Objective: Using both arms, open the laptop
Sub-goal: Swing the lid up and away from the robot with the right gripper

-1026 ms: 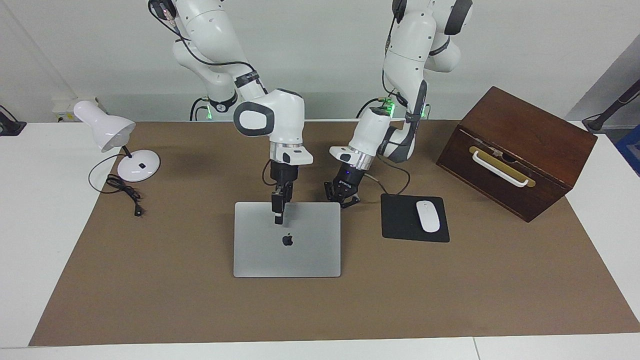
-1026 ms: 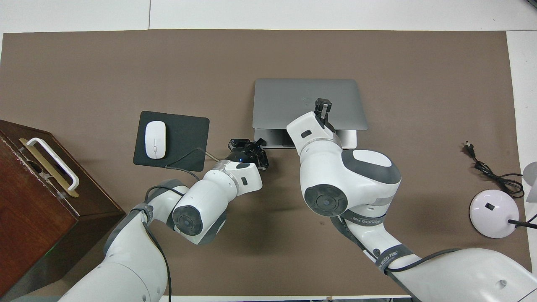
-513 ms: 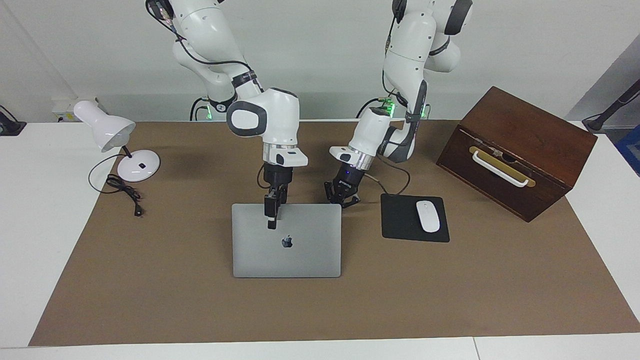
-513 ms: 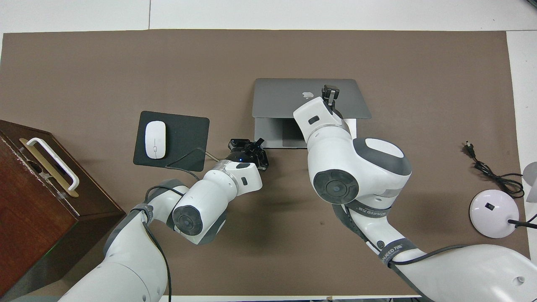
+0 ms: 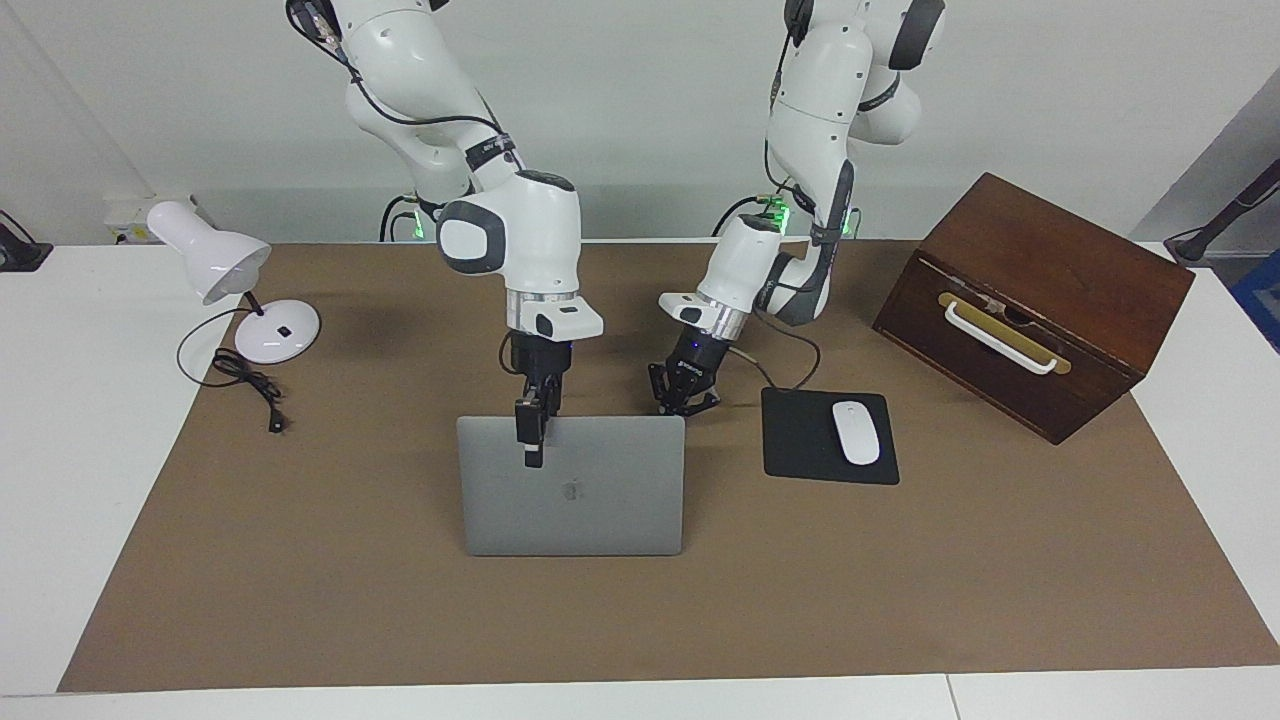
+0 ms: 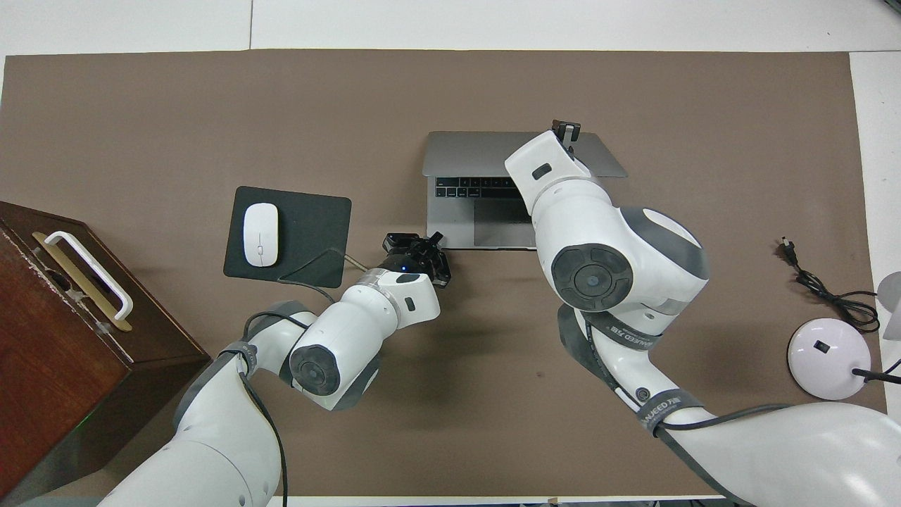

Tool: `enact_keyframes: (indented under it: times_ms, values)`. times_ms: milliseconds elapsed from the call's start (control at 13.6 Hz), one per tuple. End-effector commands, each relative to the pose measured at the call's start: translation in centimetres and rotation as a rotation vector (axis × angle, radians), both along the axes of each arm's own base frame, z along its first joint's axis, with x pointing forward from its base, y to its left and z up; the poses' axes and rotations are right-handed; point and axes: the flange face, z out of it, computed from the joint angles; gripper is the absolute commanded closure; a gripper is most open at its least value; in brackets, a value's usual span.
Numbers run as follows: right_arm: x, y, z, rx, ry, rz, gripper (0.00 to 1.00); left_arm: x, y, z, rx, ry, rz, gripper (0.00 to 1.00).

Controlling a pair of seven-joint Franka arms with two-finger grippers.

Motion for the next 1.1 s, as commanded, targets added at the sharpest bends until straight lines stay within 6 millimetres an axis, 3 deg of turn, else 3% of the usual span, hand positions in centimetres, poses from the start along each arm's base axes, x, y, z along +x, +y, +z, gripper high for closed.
enact_keyframes:
  times_ms: [0, 220, 513, 879, 1026]
  values:
    - [2.2, -0.6, 0.9, -0.005, -0.01, 0.038, 0.4, 0.3, -0.3, -1.0, 0.002, -0.004, -0.017, 1.0]
    - [4.9, -2.3, 2.2, -0.015, -0.03, 0.032, 0.4, 0.3, -0.3, -1.1, 0.003, -0.002, -0.017, 1.0]
    - [5.4, -2.6, 2.2, -0.007, -0.002, 0.052, 0.4, 0.3, -0.2, -1.3, 0.004, 0.0, -0.016, 1.0]
    - [6.4, -3.0, 3.6, 0.007, -0.034, 0.042, 0.4, 0.3, -0.3, -1.3, 0.004, 0.0, -0.017, 1.0]
    - [7.4, -4.2, 3.3, 0.004, -0.038, 0.044, 0.4, 0.3, -0.3, -1.3, 0.004, 0.0, -0.017, 1.0]
